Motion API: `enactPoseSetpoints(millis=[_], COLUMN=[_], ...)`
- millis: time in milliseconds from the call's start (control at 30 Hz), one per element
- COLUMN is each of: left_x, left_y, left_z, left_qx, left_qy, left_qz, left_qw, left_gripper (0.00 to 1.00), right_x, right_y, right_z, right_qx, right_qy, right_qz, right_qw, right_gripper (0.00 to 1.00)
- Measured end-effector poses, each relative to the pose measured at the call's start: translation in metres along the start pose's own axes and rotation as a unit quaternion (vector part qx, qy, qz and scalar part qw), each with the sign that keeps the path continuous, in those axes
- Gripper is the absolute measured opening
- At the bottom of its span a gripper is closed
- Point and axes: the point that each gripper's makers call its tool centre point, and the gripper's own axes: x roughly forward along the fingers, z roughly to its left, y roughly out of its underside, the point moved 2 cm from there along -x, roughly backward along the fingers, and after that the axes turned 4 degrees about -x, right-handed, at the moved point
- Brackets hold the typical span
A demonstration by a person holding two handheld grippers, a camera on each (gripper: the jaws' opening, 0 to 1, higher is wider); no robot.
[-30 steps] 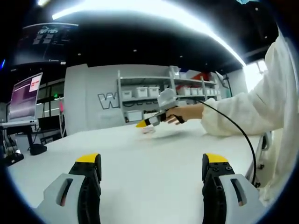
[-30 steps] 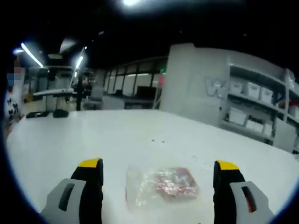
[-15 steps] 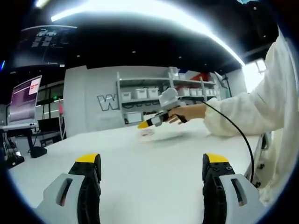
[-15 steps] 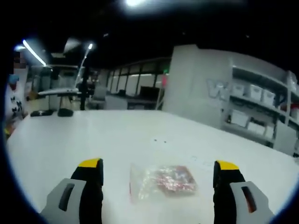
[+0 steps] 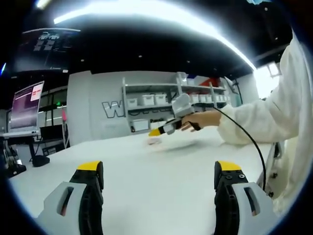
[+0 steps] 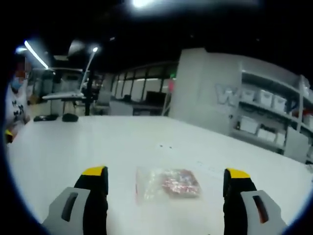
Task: Open the resealable bag by pulling the two sides of the seal apart until the entire bag opening is separated and visibly accessible.
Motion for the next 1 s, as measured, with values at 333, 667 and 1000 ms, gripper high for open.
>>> enactPoseSetpoints(millis=[333,667,1000], left_x=[0.0,0.0,-0.003], left_y=[0.0,-0.001,-0.002], left_z=[-0.001,0.0,-0.001], left_qx=[-0.024,-0.022,-0.017], left_qy=[0.001,-0.006,-0.007], left_qz=[-0.006,-0.011,-0.011], left_qw=[0.9997,0.9997,0.9998], left_gripper=[1.0,1.0,1.0], right_x=[-0.007,-0.015,-0.024], right_y=[0.003,0.003,0.002], right_z=[0.0,-0.001,0.002], right_qx=[-0.005,-0.002,-0.007], right_qy=[0.002,0.0,-0.003], right_qz=[-0.001,-0.005,-0.007], right_qw=[1.0,1.0,0.9999], right_gripper=[1.0,1.0,1.0])
